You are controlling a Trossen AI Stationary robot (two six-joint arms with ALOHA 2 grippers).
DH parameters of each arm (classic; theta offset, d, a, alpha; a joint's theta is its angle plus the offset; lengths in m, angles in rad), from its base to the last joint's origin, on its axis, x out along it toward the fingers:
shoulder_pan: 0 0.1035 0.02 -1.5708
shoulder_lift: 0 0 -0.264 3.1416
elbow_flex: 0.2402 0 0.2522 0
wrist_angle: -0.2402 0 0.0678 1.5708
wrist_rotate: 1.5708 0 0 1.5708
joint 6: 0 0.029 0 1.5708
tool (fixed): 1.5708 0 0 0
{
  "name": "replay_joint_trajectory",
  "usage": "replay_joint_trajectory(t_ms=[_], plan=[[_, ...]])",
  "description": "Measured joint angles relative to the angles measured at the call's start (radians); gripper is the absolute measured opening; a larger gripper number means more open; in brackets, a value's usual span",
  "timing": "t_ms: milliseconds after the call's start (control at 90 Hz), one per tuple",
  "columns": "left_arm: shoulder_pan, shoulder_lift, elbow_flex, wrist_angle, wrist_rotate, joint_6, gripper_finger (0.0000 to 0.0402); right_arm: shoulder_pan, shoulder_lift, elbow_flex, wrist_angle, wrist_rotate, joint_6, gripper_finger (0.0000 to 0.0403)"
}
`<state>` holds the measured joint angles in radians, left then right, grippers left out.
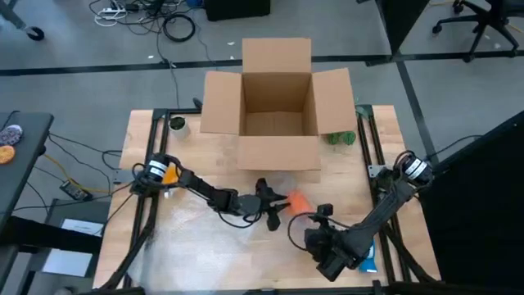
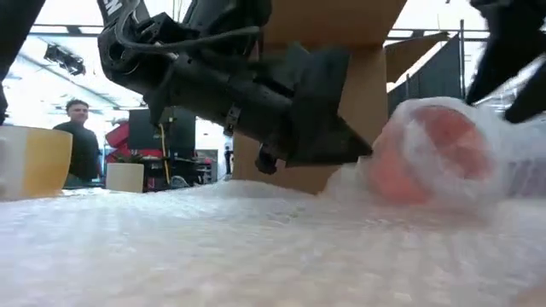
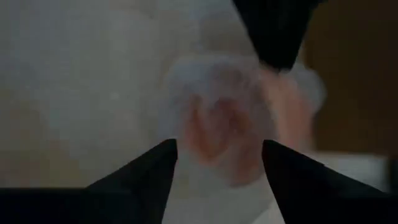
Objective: Wrap mug
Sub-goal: Wrap the orange mug with the bubble wrap
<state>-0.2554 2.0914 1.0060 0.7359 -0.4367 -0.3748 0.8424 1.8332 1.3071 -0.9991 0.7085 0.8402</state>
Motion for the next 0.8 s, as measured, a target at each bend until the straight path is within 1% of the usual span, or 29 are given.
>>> replay_joint_trajectory(t_ms=[56, 100, 244, 444, 567, 622, 744, 800], plan=[[0.0, 0.002, -0.002, -0.016, 0.005, 0.0, 0.0108, 0.017, 0.0, 0.0, 0.012, 0.0, 0.071, 0.0195], [0.0, 0.002, -0.002, -0.022, 0.004, 0.0, 0.0108, 0.028, 0.0, -0.006, 0.027, 0.02, 0.119, 0.0187], [0.0, 0.001, -0.002, -0.022, 0.003, -0.017, 0.0108, 0.033, 0.006, -0.061, 0.05, 0.07, 0.217, 0.0144], [0.0, -0.001, 0.001, -0.017, -0.002, -0.021, 0.0108, -0.011, 0.071, -0.101, 0.109, 0.101, 0.235, 0.0061], [0.0, -0.028, 0.001, -0.011, 0.026, 0.0, 0.0108, -0.033, 0.107, -0.1, 0.112, 0.111, 0.24, 0.0012], [0.0, -0.063, 0.001, -0.01, 0.035, 0.034, 0.0108, -0.035, 0.113, -0.101, 0.108, 0.111, 0.239, 0.0005], [0.01, -0.15, 0.003, -0.021, 0.026, 0.136, 0.0108, -0.035, 0.113, -0.101, 0.1, 0.11, 0.221, 0.0011], [0.03, -0.164, 0.019, -0.021, 0.014, 0.192, 0.0108, -0.033, 0.112, -0.101, 0.097, 0.106, 0.193, 0.001]])
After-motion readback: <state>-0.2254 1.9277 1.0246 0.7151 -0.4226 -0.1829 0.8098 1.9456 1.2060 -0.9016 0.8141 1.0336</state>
